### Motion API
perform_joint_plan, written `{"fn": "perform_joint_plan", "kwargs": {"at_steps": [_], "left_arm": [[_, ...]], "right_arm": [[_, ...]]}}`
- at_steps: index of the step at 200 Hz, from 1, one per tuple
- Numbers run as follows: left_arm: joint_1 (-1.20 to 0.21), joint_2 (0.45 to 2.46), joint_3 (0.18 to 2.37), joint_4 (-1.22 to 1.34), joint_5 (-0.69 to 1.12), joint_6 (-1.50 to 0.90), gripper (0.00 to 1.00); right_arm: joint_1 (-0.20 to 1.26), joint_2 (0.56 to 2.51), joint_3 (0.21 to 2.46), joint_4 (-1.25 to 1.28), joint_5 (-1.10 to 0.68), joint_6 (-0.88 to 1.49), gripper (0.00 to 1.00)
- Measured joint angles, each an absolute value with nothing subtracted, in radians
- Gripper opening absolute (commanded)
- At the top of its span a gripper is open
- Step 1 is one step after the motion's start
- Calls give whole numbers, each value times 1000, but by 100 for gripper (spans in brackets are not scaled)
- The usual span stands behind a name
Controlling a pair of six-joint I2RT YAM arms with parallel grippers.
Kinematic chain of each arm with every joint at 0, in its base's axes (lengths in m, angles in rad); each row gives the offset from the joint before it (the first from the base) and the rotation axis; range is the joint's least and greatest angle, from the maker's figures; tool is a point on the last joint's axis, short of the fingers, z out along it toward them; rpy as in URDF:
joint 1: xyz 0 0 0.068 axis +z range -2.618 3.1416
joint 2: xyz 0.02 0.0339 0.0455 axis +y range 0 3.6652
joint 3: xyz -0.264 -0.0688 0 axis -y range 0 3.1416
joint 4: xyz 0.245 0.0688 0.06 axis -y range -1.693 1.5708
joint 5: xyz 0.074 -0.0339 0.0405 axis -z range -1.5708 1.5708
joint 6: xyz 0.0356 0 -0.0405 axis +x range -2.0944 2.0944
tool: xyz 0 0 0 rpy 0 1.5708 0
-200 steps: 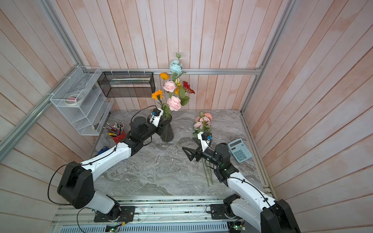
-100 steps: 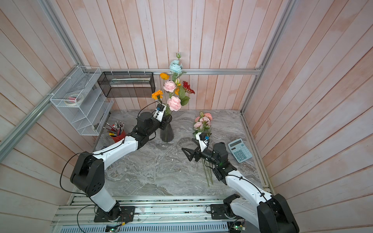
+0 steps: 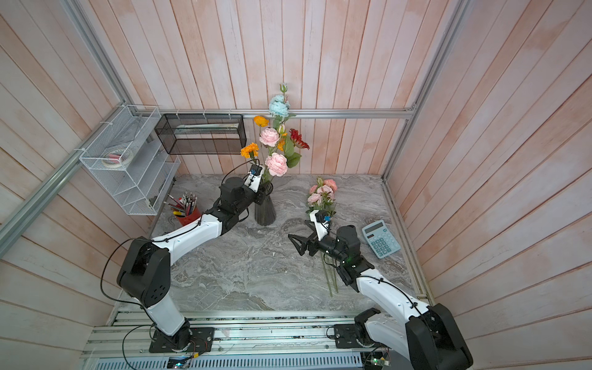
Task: Pick out pink flowers from the vase
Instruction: Pick up the flower from the vase.
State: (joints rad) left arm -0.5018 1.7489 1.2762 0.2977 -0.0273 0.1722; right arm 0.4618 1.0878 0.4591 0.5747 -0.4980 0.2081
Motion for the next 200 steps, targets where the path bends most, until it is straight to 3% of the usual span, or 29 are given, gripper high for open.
{"fn": "perform_joint_plan", "kwargs": {"at_steps": [57, 96, 200], "left_arm": [[-502, 1788, 1303, 313, -36, 177, 40], [-502, 1794, 1303, 315, -37, 183, 15], [-497, 1716, 1219, 355, -27, 191, 8]], "right_arm": [[462, 1098, 462, 569, -496, 208, 98], [462, 1103, 470, 566, -496, 208, 98], [462, 1137, 500, 560, -500, 214, 98]]}}
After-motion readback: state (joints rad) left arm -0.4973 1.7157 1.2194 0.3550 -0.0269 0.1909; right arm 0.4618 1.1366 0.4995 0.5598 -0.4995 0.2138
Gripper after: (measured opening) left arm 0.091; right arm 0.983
